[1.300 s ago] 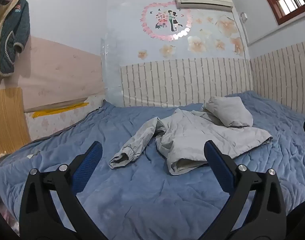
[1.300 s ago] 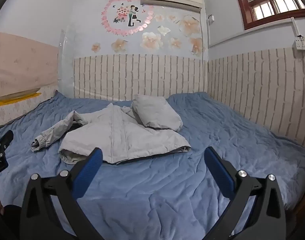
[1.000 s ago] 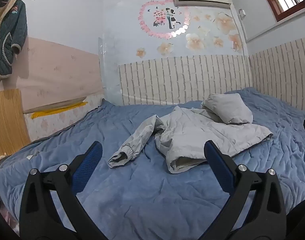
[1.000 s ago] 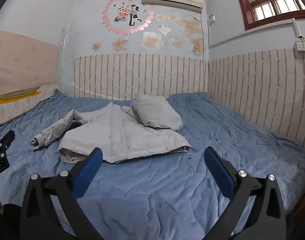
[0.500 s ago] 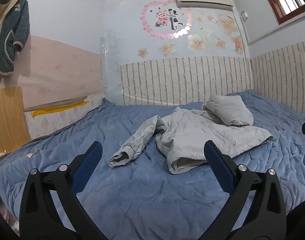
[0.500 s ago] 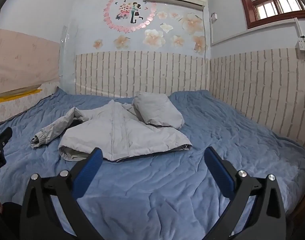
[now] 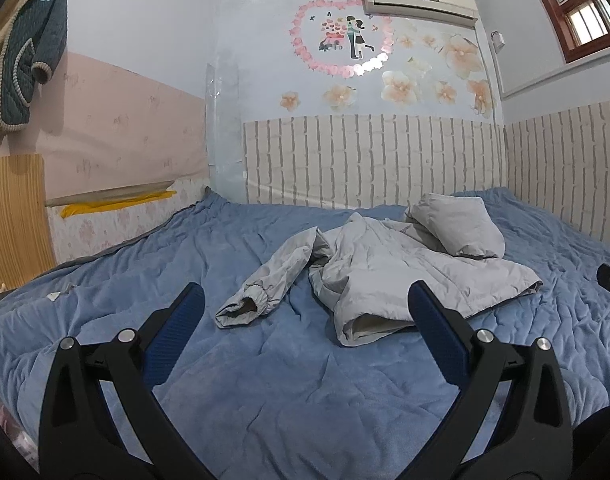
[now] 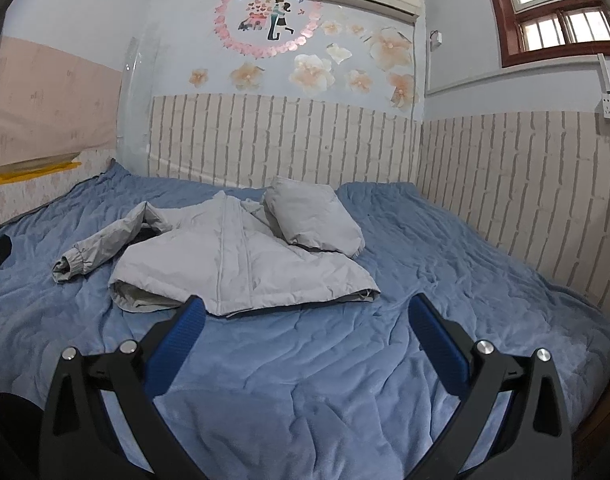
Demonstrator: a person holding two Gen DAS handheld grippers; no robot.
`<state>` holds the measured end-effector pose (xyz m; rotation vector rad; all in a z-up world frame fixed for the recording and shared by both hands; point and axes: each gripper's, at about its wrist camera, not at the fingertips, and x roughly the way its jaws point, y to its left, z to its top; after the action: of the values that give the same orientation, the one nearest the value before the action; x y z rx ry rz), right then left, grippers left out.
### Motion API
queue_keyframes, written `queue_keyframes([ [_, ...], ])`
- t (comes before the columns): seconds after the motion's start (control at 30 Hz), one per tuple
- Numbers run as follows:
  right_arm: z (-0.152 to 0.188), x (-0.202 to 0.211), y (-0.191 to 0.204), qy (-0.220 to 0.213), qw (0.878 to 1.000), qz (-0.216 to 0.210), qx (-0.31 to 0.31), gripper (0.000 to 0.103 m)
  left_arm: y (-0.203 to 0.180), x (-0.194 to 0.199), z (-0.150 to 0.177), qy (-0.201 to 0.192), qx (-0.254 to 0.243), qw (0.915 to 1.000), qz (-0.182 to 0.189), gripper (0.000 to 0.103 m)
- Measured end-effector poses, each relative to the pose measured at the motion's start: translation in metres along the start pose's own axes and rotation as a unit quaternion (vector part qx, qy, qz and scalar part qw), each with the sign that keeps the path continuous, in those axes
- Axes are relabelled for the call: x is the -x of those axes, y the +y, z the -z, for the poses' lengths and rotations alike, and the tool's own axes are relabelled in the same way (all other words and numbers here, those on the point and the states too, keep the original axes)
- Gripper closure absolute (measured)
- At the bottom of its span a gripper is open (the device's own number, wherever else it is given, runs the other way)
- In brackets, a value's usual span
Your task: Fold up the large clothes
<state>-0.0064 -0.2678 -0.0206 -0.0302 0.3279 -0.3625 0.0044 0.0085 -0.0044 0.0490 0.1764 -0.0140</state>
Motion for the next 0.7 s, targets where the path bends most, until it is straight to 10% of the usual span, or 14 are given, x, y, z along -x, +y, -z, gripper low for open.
queue_keyframes([
  [0.7, 0.0006, 0.0003, 0.0021, 0.001, 1.0, 0.0, 0.0, 0.002, -0.0033, 0.0022, -0.0033, -0.003, -0.015, 0.9999, -0.003, 0.003],
])
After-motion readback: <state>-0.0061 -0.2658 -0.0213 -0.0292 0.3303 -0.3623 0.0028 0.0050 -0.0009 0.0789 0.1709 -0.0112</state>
